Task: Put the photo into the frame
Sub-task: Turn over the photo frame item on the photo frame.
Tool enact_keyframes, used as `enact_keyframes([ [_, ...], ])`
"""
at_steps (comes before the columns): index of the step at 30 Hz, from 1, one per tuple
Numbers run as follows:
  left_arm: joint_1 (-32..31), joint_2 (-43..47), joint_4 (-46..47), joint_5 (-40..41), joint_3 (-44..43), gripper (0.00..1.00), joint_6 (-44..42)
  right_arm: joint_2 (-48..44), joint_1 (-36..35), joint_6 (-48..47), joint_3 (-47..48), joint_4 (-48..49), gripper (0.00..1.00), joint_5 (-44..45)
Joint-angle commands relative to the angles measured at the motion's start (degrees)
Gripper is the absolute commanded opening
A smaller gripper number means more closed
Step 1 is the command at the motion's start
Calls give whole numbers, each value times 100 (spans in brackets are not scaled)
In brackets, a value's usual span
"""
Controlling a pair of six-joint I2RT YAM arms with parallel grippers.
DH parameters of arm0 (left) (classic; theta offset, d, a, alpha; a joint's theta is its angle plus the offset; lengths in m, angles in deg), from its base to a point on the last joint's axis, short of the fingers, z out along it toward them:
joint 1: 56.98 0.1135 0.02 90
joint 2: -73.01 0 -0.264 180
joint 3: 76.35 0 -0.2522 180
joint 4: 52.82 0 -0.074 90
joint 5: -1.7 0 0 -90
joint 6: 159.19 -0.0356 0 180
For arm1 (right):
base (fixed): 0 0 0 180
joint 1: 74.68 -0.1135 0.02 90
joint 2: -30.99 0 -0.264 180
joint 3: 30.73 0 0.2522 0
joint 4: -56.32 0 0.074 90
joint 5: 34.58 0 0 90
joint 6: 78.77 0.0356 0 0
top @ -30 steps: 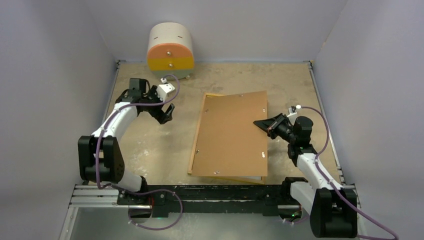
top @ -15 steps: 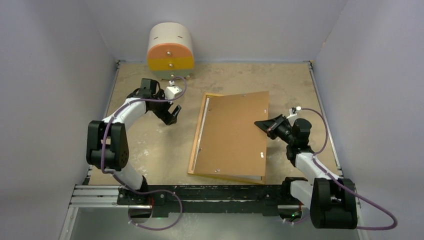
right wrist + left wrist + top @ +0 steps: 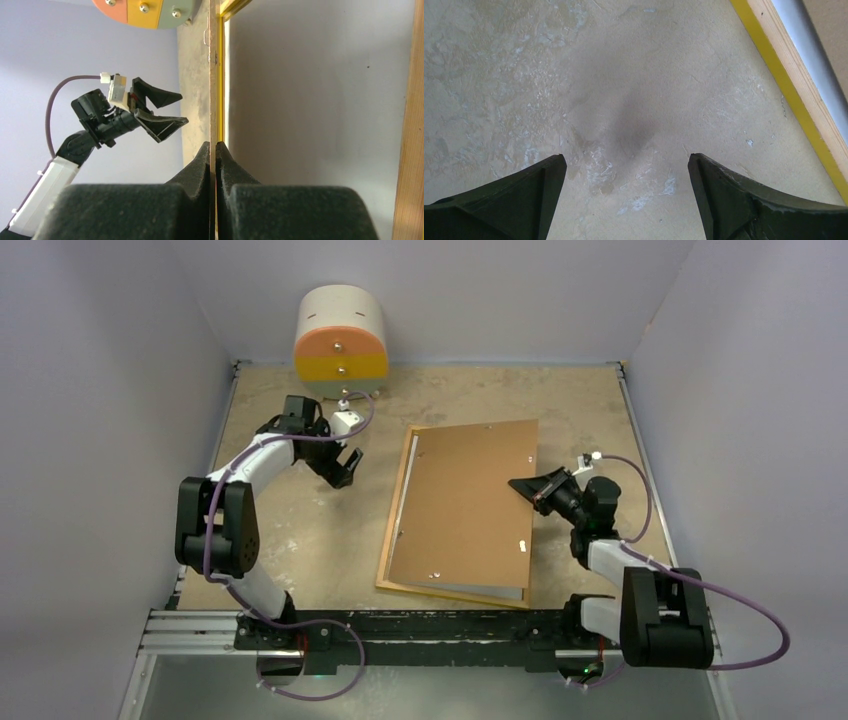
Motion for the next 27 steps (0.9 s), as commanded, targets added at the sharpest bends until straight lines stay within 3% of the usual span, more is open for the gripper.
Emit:
enact_keyframes([
  [1, -44, -23, 21, 100, -110, 100, 73, 113, 29, 269, 31, 1025, 0, -378],
  [10, -70, 23, -13, 144, -43, 100, 7, 671, 29, 314, -73, 1457, 0, -552],
  [27, -141, 69, -62, 453, 67, 100, -88, 912, 38, 129, -154, 1891, 0, -293],
])
